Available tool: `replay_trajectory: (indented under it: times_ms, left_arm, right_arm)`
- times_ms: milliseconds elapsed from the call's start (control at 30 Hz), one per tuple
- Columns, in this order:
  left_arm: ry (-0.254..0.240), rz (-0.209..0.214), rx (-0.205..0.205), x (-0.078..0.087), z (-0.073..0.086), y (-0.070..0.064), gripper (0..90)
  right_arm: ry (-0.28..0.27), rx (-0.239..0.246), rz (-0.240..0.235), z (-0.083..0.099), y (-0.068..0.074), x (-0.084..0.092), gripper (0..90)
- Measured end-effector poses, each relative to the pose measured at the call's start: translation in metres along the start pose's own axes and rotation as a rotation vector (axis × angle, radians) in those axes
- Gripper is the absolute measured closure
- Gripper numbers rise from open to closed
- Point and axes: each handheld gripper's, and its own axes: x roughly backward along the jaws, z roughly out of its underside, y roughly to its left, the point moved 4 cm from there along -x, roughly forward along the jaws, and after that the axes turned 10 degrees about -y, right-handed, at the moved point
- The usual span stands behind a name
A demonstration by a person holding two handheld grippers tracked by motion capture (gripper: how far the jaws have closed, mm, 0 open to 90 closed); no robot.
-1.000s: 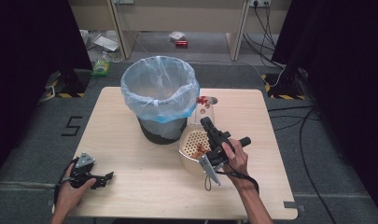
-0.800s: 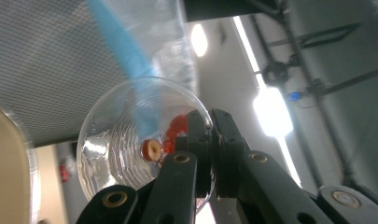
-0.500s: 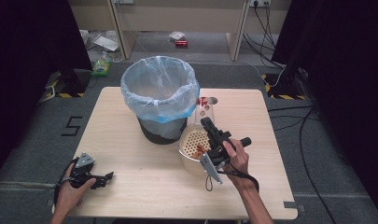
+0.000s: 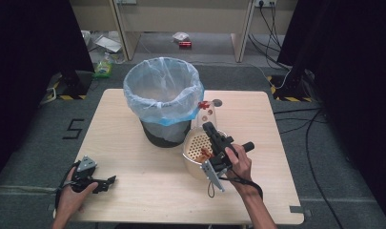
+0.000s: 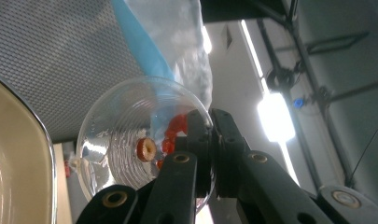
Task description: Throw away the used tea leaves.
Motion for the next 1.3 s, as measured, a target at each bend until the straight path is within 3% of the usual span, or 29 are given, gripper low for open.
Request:
replay_trajectory:
  times_ms: [67,100,133,167,200,233,267,300,333,367,433,567,633,667,700,733,767,867,967,1300]
  left_arm:
    - [0.000,0.000,0.000,0.000,0.000,0.000,0.0]
    - [0.000,0.000,0.000,0.000,0.000,0.000,0.0]
    - [0.000,0.000,0.000,0.000,0.000,0.000,0.0]
    - [-0.001,0.000,0.001,0.000,0.000,0.000,0.0]
    - [-0.001,0.000,0.001,0.000,0.000,0.000,0.0]
    - [0.001,0.000,0.000,0.000,0.000,0.000,0.0]
    - [0.001,0.000,-0.001,0.000,0.000,0.000,0.0]
    - [0.001,0.000,-0.001,0.000,0.000,0.000,0.0]
    - [0.001,0.000,-0.001,0.000,0.000,0.000,0.0]
    - [0.001,0.001,0.000,0.000,0.000,0.000,0.0]
    - [0.001,0.000,0.000,0.000,0.000,0.000,0.0]
    - [0.001,0.000,-0.001,0.000,0.000,0.000,0.0]
    - [0.001,0.000,-0.001,0.000,0.000,0.000,0.0]
    - [0.001,0.000,-0.001,0.000,0.000,0.000,0.0]
    - [0.001,0.000,-0.001,0.000,0.000,0.000,0.0]
    - [0.001,0.000,-0.001,0.000,0.000,0.000,0.0]
    - [0.001,0.000,-0.001,0.000,0.000,0.000,0.0]
    - [0.001,0.000,-0.001,0.000,0.000,0.000,0.0]
    - [0.001,0.000,-0.001,0.000,0.000,0.000,0.0]
    - [0.000,-0.001,0.003,-0.001,0.000,0.000,0.0]
  right_arm:
    - [0.006,-0.062,0.010,0.005,-0.006,0.000,87.7]
    - [0.021,-0.139,0.003,0.008,-0.008,0.002,87.6]
    - [0.021,-0.139,0.003,0.008,-0.008,0.002,87.6]
    - [0.040,-0.230,-0.033,0.011,-0.012,0.002,87.6]
    - [0.040,-0.230,-0.033,0.011,-0.012,0.002,87.6]
    - [0.052,-0.293,-0.035,0.014,-0.015,0.002,87.6]
    - [0.071,-0.429,-0.059,0.019,-0.022,0.002,87.5]
    - [0.071,-0.429,-0.059,0.019,-0.022,0.002,87.5]
    - [0.075,-0.526,-0.061,0.023,-0.029,0.004,87.5]
    - [0.086,-0.575,-0.082,0.025,-0.032,0.004,87.5]
    - [0.089,-0.604,-0.083,0.027,-0.034,0.005,87.5]
    - [0.099,-0.794,-0.119,0.031,-0.043,0.006,87.4]
    - [0.105,-0.817,-0.125,0.031,-0.045,0.006,87.4]
    - [0.116,-0.895,-0.153,0.033,-0.048,0.005,87.3]
    - [0.116,-0.936,-0.158,0.033,-0.049,0.004,87.3]
    - [0.116,-0.936,-0.158,0.033,-0.049,0.004,87.3]
    - [0.118,-0.968,-0.164,0.034,-0.050,0.003,87.3]
    - [0.122,-1.073,-0.174,0.038,-0.050,0.002,87.3]
    - [0.129,-1.213,-0.186,0.044,-0.049,0.002,87.3]
    - [0.138,-1.247,-0.218,0.051,-0.052,-0.001,87.3]
